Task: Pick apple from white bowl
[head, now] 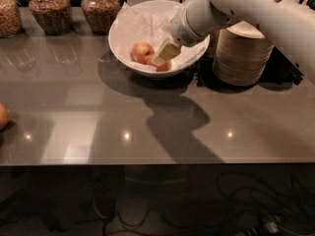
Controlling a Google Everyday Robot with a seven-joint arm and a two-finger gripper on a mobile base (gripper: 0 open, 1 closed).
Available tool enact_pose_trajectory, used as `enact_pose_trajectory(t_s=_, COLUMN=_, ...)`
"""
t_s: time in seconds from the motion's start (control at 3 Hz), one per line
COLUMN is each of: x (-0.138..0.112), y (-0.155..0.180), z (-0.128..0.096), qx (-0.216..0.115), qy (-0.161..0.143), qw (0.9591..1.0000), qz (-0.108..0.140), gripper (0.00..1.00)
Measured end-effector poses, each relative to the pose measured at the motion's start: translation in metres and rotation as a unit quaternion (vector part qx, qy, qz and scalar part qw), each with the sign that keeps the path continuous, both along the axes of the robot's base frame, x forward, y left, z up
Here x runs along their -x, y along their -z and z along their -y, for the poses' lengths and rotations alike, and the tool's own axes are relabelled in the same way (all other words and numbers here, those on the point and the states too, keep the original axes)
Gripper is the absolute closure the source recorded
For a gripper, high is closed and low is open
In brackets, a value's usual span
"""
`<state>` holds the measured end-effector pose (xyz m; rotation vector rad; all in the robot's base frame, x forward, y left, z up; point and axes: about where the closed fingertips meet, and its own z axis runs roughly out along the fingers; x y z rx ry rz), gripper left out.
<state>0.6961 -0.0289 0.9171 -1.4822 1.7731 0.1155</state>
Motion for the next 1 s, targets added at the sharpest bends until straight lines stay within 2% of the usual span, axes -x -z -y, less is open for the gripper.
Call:
enact_pose_trajectory(t_s=0.33, x=0.001, y=0.013, z=-0.004, qx=-0.005, qy=-0.002, qw=0.9998, qz=-0.017, gripper=0.3)
enact_pose_trajectory(t_s=1.0, x=0.0, y=0.028, z=-0.005, qx=-0.011, qy=0.001, qw=0.9994, qz=-0.032, gripper=0.31)
